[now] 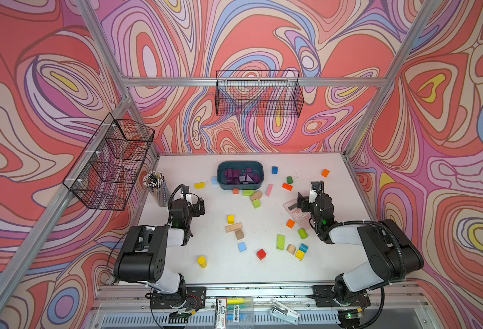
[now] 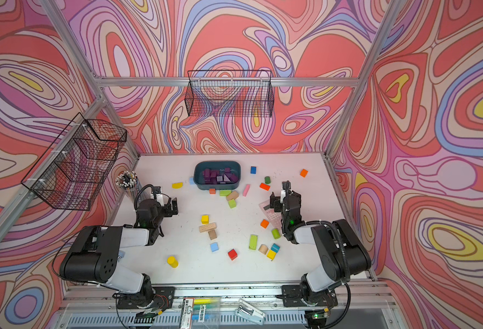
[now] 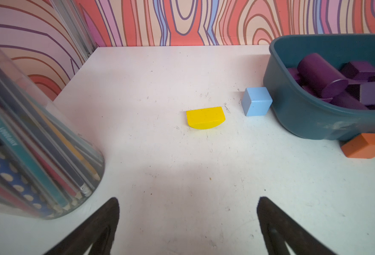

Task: Pick purple bricks into the storage bin
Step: Reset both arms

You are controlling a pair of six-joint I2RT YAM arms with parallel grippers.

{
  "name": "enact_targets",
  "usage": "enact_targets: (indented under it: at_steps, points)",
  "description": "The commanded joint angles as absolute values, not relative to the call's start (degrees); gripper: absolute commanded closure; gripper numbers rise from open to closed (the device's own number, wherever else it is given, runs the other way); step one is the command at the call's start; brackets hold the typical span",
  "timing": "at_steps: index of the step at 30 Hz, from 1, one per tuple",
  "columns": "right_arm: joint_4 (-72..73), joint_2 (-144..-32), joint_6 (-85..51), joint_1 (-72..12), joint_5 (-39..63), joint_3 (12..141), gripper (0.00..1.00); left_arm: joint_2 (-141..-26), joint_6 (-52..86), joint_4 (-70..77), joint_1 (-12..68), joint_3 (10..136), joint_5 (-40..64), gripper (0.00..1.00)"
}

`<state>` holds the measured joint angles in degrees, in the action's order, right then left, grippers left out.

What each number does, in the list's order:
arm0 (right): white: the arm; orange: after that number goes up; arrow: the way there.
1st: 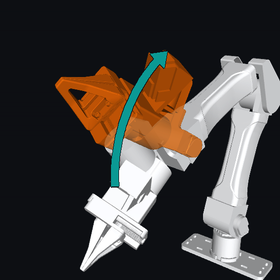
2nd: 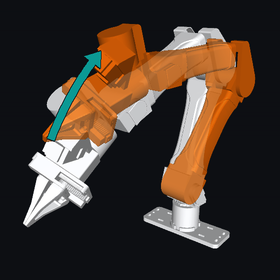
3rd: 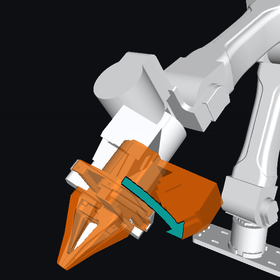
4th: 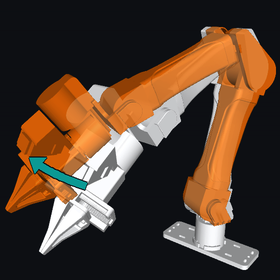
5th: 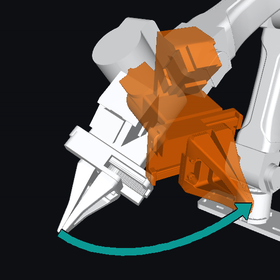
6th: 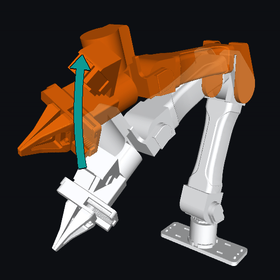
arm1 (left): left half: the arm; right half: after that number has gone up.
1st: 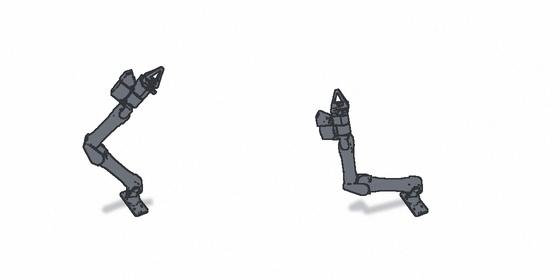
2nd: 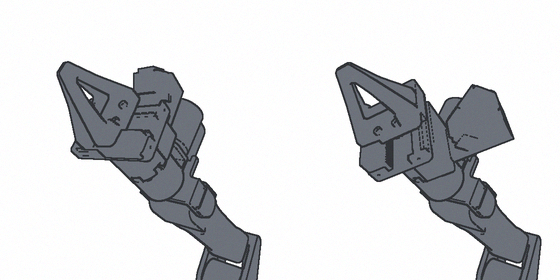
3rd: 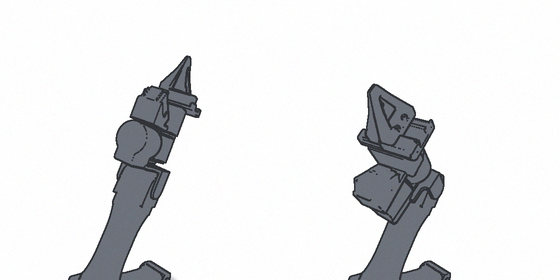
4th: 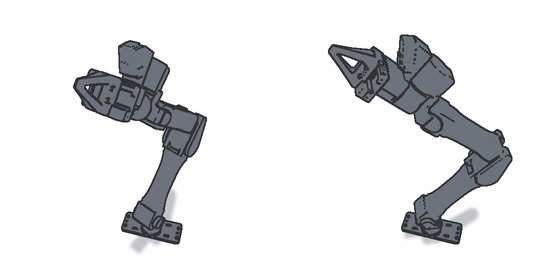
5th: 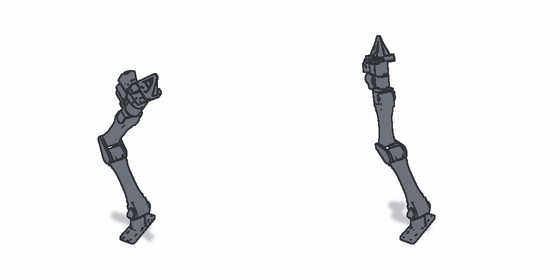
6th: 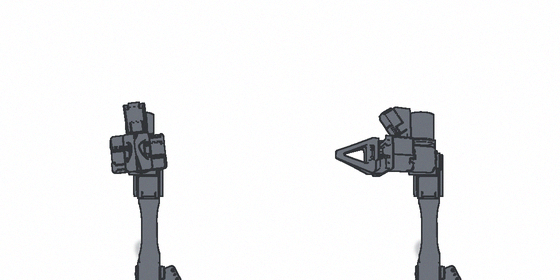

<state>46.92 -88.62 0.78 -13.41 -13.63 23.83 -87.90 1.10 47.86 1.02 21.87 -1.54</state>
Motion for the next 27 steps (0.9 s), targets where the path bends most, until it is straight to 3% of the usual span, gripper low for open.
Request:
enact_targets:
  at_steps: [1,16,21,27]
  points:
    - [49.8,-87.64,0.62,-12.77,-12.89,23.28,0.04,-88.24,0.84,50.57,0.53,21.54,-2.0,0.0]
    - [37.21,-84.54,-0.62,-10.42,-8.73,30.48,0.03,-88.24,0.88,50.54,0.53,21.69,-2.11,0.0]
    - [46.63,-84.97,-0.08,-8.64,-6.89,28.34,0.02,-88.22,0.89,50.59,0.53,21.56,-2.1,0.0]
    - [43.96,-88.56,-0.12,-7.65,-5.8,32.72,0.02,-88.31,0.95,50.5,0.53,21.57,-2.0,0.0]
